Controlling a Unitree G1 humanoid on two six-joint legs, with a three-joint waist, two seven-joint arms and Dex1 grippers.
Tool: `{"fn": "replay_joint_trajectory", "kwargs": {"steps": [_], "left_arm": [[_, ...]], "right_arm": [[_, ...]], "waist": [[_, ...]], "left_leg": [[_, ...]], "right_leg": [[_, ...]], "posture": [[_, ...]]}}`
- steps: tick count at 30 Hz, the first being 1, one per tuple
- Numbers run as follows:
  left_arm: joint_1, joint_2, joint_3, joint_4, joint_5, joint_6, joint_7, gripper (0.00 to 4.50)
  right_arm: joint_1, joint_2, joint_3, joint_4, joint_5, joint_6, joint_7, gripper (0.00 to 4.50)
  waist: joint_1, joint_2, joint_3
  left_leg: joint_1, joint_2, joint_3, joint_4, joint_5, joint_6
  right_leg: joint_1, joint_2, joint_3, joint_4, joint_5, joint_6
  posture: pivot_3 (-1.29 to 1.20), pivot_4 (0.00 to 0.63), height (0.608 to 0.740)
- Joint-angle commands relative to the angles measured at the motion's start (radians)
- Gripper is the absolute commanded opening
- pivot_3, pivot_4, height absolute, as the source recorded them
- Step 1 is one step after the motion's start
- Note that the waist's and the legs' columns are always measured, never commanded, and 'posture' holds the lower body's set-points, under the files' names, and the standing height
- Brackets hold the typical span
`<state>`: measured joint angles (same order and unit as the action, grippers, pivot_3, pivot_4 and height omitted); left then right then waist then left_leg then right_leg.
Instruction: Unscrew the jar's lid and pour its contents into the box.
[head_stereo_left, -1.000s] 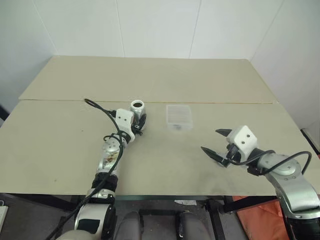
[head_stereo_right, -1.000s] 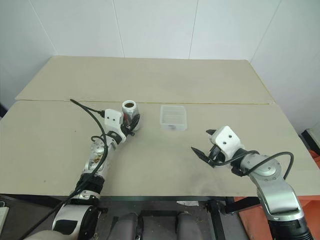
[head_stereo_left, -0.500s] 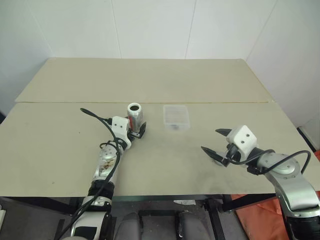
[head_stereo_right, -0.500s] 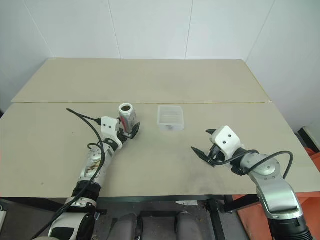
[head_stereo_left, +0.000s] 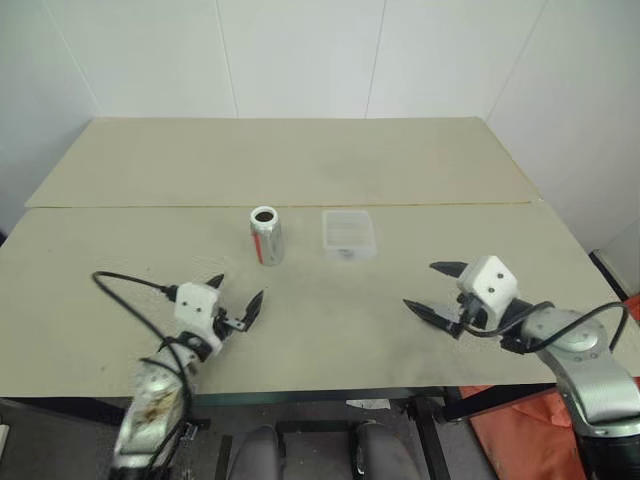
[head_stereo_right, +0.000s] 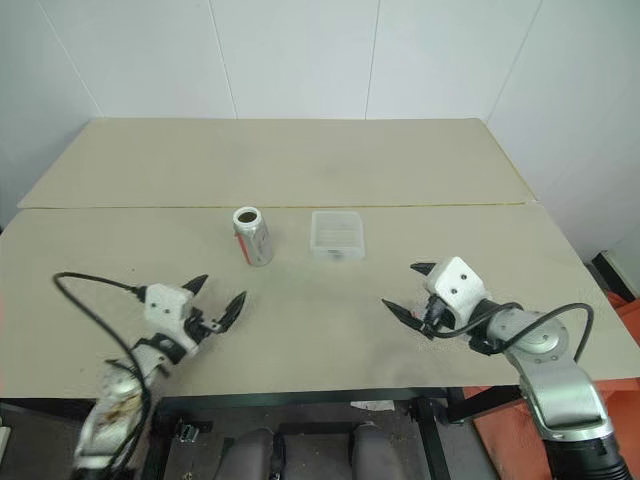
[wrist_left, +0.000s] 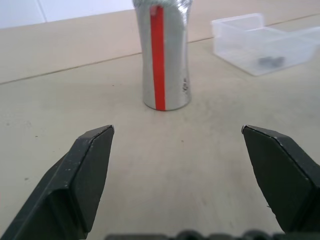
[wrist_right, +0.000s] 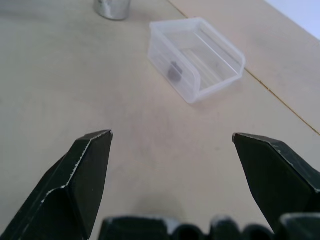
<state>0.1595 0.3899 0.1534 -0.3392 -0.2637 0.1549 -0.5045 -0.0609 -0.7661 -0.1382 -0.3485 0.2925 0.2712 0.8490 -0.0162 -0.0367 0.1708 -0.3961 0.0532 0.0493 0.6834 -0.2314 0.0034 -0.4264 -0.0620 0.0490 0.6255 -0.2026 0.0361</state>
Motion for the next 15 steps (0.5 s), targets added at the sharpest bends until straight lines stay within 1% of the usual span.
{"fn": "replay_joint_trajectory", "kwargs": {"steps": [1,2,3,4,7,8,10,12,15], "left_arm": [[0.125,0.183,0.156,-0.169,-0.252,0.044,-0.291,4.46],[0.169,0.256,0.212,-0.187,-0.311,0.06,-0.382,4.46],[0.197,0.305,0.249,-0.196,-0.349,0.072,-0.437,4.46],[0.23,0.359,0.317,-0.188,-0.387,0.068,-0.511,4.46],[0.256,0.454,0.554,-0.133,-0.499,0.123,-0.58,4.46],[0.26,0.473,0.625,-0.119,-0.529,0.143,-0.596,4.46],[0.265,0.498,0.729,-0.106,-0.588,0.182,-0.627,4.46],[0.263,0.514,0.794,-0.107,-0.637,0.226,-0.631,4.46],[0.269,0.533,0.835,-0.124,-0.66,0.268,-0.643,4.46]], "right_arm": [[0.008,-0.105,-0.152,0.06,0.134,-0.063,0.21,4.5],[0.012,-0.142,-0.175,0.088,0.151,-0.069,0.264,4.5],[0.015,-0.165,-0.188,0.106,0.16,-0.076,0.298,4.5],[0.02,-0.197,-0.208,0.131,0.169,-0.089,0.343,4.5],[0.026,-0.276,-0.272,0.204,0.19,-0.105,0.447,4.5],[0.029,-0.291,-0.289,0.219,0.191,-0.108,0.463,4.5],[0.034,-0.302,-0.308,0.239,0.183,-0.125,0.476,4.5],[0.037,-0.3,-0.316,0.248,0.16,-0.149,0.469,4.5],[0.052,-0.295,-0.332,0.227,0.167,-0.142,0.464,4.5]], "waist": [[0.002,0.0,0.0],[0.002,0.0,0.0],[0.002,-0.001,0.0],[0.004,0.0,0.0],[0.004,0.0,0.0],[0.003,0.0,0.0],[0.003,0.0,0.0],[0.0,0.0,0.0],[0.0,0.0,0.0]], "left_leg": [[0.0,0.0,0.0,-0.001,0.0,0.0],[0.001,0.0,0.001,-0.002,0.0,0.0],[0.001,0.001,0.001,-0.002,0.0,0.0],[0.001,0.001,0.001,-0.003,0.0,0.0],[0.004,0.002,0.002,-0.005,0.0,0.0],[0.004,0.002,0.002,-0.005,0.0,0.0],[0.004,0.003,0.002,-0.006,0.0,0.0],[0.005,0.003,0.004,-0.007,0.0,-0.001],[0.003,0.005,0.006,-0.007,-0.001,-0.001]], "right_leg": [[0.0,0.0,0.0,0.0,-0.001,-0.001],[-0.001,0.0,0.0,-0.001,-0.001,-0.001],[-0.001,0.0,0.0,0.001,-0.002,-0.002],[-0.002,0.0,0.0,0.0,-0.002,-0.003],[-0.002,0.0,-0.001,0.0,-0.003,-0.004],[-0.002,0.0,-0.001,0.0,-0.004,-0.004],[-0.003,0.0,-0.001,0.0,-0.004,-0.005],[-0.003,0.0,-0.001,0.0,-0.004,-0.005],[-0.006,0.001,-0.001,0.0,-0.005,-0.006]], "posture": [[0.0,0.15,0.74],[0.0,0.15,0.74],[0.0,0.15,0.74],[0.0,0.15,0.74],[0.0,0.15,0.74],[0.0,0.15,0.74],[0.0,0.15,0.74],[0.0,0.15,0.74],[0.0,0.15,0.74]]}}
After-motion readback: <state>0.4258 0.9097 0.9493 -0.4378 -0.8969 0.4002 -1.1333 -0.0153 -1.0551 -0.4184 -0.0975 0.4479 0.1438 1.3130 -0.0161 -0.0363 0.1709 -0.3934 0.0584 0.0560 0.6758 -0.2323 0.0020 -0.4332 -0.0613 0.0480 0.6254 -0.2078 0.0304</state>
